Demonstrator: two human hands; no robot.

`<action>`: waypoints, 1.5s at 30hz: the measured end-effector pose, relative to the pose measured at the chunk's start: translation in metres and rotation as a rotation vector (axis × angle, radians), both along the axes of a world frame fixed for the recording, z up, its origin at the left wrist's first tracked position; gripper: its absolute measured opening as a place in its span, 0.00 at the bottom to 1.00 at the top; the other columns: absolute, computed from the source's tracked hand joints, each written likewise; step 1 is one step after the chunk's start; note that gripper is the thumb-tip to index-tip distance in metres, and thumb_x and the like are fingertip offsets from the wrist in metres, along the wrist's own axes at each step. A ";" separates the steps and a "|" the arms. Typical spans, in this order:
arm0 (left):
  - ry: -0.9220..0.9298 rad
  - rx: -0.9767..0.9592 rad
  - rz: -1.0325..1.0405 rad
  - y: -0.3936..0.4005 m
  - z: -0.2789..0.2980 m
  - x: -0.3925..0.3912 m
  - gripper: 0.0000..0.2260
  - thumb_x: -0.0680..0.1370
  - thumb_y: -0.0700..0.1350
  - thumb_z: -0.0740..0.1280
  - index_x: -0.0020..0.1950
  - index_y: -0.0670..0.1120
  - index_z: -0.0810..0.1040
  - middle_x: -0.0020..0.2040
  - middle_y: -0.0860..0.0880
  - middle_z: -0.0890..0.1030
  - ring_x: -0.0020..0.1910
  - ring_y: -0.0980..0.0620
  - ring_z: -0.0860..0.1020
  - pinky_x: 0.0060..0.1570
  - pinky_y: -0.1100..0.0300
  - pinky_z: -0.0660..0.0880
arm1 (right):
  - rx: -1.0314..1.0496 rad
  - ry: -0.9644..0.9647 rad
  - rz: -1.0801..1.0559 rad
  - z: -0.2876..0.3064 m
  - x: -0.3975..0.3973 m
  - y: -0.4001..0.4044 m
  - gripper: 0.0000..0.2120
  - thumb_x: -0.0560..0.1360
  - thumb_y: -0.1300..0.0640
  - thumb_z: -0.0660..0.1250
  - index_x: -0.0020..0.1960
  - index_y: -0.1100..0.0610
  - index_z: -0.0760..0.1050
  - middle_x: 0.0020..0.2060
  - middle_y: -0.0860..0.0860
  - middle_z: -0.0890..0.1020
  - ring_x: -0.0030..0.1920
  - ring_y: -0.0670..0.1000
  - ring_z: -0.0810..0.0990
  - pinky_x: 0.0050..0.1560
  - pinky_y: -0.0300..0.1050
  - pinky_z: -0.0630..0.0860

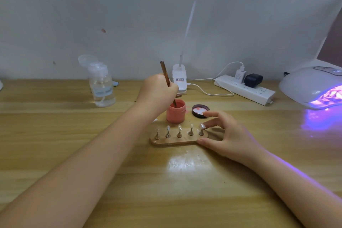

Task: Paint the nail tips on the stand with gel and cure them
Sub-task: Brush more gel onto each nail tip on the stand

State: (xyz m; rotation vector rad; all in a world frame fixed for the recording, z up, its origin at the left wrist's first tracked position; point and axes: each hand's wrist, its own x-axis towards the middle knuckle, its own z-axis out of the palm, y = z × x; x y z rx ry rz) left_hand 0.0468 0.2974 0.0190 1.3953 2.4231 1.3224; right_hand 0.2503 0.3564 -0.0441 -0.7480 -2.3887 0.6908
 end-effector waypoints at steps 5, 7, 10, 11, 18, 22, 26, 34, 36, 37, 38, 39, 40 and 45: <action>0.001 -0.076 -0.046 0.000 -0.006 -0.004 0.11 0.80 0.43 0.60 0.40 0.42 0.75 0.32 0.47 0.75 0.30 0.50 0.71 0.30 0.58 0.66 | -0.051 -0.020 -0.031 0.001 -0.001 0.000 0.29 0.63 0.48 0.79 0.60 0.43 0.71 0.47 0.34 0.79 0.59 0.43 0.75 0.64 0.47 0.71; -0.043 -0.060 -0.058 -0.001 -0.005 -0.007 0.10 0.80 0.43 0.61 0.46 0.38 0.78 0.38 0.41 0.80 0.33 0.49 0.72 0.34 0.58 0.68 | -0.052 -0.019 -0.037 0.002 -0.001 -0.001 0.28 0.63 0.48 0.79 0.60 0.44 0.72 0.47 0.34 0.79 0.59 0.44 0.75 0.64 0.47 0.71; -0.114 0.065 -0.033 -0.004 0.001 -0.013 0.11 0.77 0.41 0.62 0.48 0.34 0.79 0.41 0.38 0.81 0.34 0.48 0.72 0.37 0.55 0.68 | -0.045 -0.028 -0.044 0.003 -0.001 -0.002 0.26 0.64 0.46 0.78 0.59 0.45 0.74 0.48 0.34 0.78 0.60 0.43 0.73 0.64 0.45 0.70; -0.148 0.107 -0.013 -0.004 0.004 -0.016 0.10 0.77 0.41 0.63 0.45 0.35 0.79 0.40 0.39 0.81 0.34 0.48 0.72 0.37 0.55 0.69 | -0.046 -0.028 -0.053 0.002 0.000 -0.002 0.24 0.65 0.45 0.77 0.58 0.45 0.74 0.48 0.34 0.78 0.60 0.42 0.72 0.63 0.44 0.70; -0.639 0.287 0.055 -0.015 0.014 -0.032 0.09 0.75 0.39 0.61 0.39 0.41 0.79 0.24 0.50 0.76 0.23 0.53 0.71 0.23 0.65 0.70 | 0.042 0.011 -0.093 0.000 -0.001 -0.001 0.08 0.67 0.48 0.76 0.44 0.47 0.82 0.46 0.37 0.80 0.58 0.44 0.71 0.58 0.42 0.70; -0.793 0.319 0.035 -0.020 0.015 -0.033 0.09 0.75 0.38 0.58 0.41 0.39 0.78 0.22 0.49 0.75 0.21 0.53 0.71 0.23 0.65 0.73 | 0.025 0.011 -0.101 0.000 -0.003 0.000 0.06 0.67 0.47 0.76 0.42 0.48 0.85 0.45 0.37 0.81 0.56 0.45 0.72 0.55 0.41 0.69; -0.856 0.313 0.028 -0.023 0.015 -0.033 0.11 0.75 0.38 0.58 0.41 0.38 0.78 0.24 0.48 0.78 0.21 0.53 0.74 0.24 0.63 0.75 | 0.033 0.010 -0.106 0.000 -0.004 -0.001 0.05 0.68 0.47 0.76 0.41 0.47 0.85 0.43 0.37 0.81 0.55 0.45 0.72 0.56 0.44 0.70; -0.906 0.217 0.030 -0.030 0.008 -0.036 0.11 0.75 0.38 0.57 0.41 0.38 0.78 0.24 0.47 0.78 0.20 0.54 0.74 0.23 0.64 0.76 | 0.090 0.027 -0.108 0.001 -0.004 -0.005 0.03 0.69 0.47 0.75 0.39 0.46 0.84 0.40 0.35 0.80 0.53 0.46 0.72 0.50 0.40 0.67; -0.898 0.203 0.044 -0.033 0.005 -0.038 0.11 0.75 0.38 0.57 0.41 0.38 0.78 0.23 0.48 0.77 0.20 0.53 0.74 0.23 0.64 0.76 | 0.125 0.030 -0.105 0.002 -0.004 -0.006 0.04 0.69 0.48 0.75 0.39 0.47 0.84 0.39 0.35 0.79 0.52 0.47 0.72 0.50 0.41 0.68; -0.896 0.201 0.047 -0.033 0.003 -0.039 0.11 0.76 0.38 0.57 0.42 0.38 0.78 0.23 0.48 0.77 0.20 0.54 0.74 0.23 0.64 0.75 | 0.148 0.033 -0.103 0.002 -0.004 -0.007 0.04 0.69 0.49 0.75 0.38 0.48 0.84 0.38 0.35 0.79 0.51 0.48 0.73 0.50 0.42 0.69; -0.895 0.201 0.049 -0.034 0.002 -0.040 0.11 0.76 0.38 0.57 0.42 0.38 0.78 0.23 0.48 0.77 0.20 0.54 0.74 0.23 0.64 0.75 | 0.169 0.036 -0.102 0.002 -0.004 -0.008 0.04 0.69 0.49 0.76 0.38 0.48 0.84 0.38 0.35 0.78 0.50 0.49 0.73 0.50 0.44 0.70; -0.896 0.201 0.050 -0.034 0.000 -0.041 0.11 0.76 0.38 0.57 0.42 0.38 0.78 0.23 0.48 0.77 0.20 0.54 0.74 0.23 0.64 0.75 | 0.189 0.038 -0.101 0.002 -0.004 -0.009 0.04 0.69 0.49 0.76 0.38 0.49 0.84 0.38 0.36 0.78 0.50 0.49 0.73 0.50 0.45 0.71; -0.898 0.201 0.051 -0.034 -0.001 -0.042 0.11 0.76 0.38 0.57 0.42 0.38 0.78 0.23 0.48 0.78 0.20 0.54 0.75 0.23 0.64 0.75 | 0.213 0.035 -0.101 0.002 -0.003 -0.010 0.04 0.69 0.49 0.75 0.39 0.49 0.84 0.38 0.37 0.79 0.49 0.50 0.73 0.50 0.46 0.72; -0.872 0.232 0.090 -0.036 -0.004 -0.051 0.11 0.75 0.39 0.57 0.41 0.38 0.78 0.23 0.48 0.77 0.21 0.54 0.74 0.24 0.63 0.76 | 0.318 0.030 -0.108 0.001 -0.003 -0.013 0.05 0.70 0.50 0.75 0.41 0.51 0.85 0.39 0.43 0.82 0.47 0.52 0.74 0.48 0.48 0.73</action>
